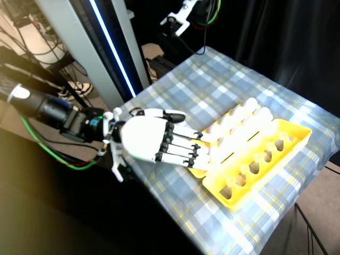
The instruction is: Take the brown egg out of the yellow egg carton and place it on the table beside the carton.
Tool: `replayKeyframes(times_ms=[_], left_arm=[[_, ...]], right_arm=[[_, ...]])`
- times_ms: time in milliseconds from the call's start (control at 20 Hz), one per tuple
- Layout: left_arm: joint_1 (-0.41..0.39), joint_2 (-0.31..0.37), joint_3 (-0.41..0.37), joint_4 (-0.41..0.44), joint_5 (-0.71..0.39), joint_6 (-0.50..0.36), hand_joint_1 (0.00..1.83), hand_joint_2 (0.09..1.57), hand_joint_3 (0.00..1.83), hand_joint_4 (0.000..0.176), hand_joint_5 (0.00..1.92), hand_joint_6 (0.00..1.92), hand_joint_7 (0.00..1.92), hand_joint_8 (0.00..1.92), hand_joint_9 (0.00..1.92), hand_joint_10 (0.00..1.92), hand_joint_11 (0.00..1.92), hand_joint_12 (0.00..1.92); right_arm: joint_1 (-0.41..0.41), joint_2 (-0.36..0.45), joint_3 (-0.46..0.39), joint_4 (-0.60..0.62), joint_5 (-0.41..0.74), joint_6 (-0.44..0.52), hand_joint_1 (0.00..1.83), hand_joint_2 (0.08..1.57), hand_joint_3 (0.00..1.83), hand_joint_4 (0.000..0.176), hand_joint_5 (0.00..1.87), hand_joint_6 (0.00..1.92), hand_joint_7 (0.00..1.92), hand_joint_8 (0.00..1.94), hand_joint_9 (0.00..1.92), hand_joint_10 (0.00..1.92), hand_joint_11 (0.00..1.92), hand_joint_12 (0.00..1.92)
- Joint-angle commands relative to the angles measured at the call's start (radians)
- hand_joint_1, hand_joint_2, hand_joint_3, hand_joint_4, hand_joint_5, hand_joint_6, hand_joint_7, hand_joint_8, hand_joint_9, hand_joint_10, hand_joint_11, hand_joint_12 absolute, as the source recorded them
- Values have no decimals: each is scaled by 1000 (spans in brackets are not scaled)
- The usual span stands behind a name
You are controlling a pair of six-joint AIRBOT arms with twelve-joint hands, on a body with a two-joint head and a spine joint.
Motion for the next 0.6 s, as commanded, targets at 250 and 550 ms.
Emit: replayKeyframes(times_ms=[250, 550], left_arm=[[-18, -6, -6, 22, -75, -11, 360, 1393, 0, 0, 728, 1920, 1220, 1921, 1308, 1921, 1148, 1921], [-18, -6, -6, 22, -75, -11, 382, 1396, 0, 0, 786, 1921, 1237, 1921, 1302, 1921, 1158, 1921]], right_arm=[[15, 5, 32, -9, 72, -4, 436, 1170, 2, 0, 586, 25, 632, 0, 343, 0, 37, 7], [15, -12, 76, 40, 13, -46, 410, 1166, 0, 16, 571, 1, 532, 0, 296, 1, 8, 0]])
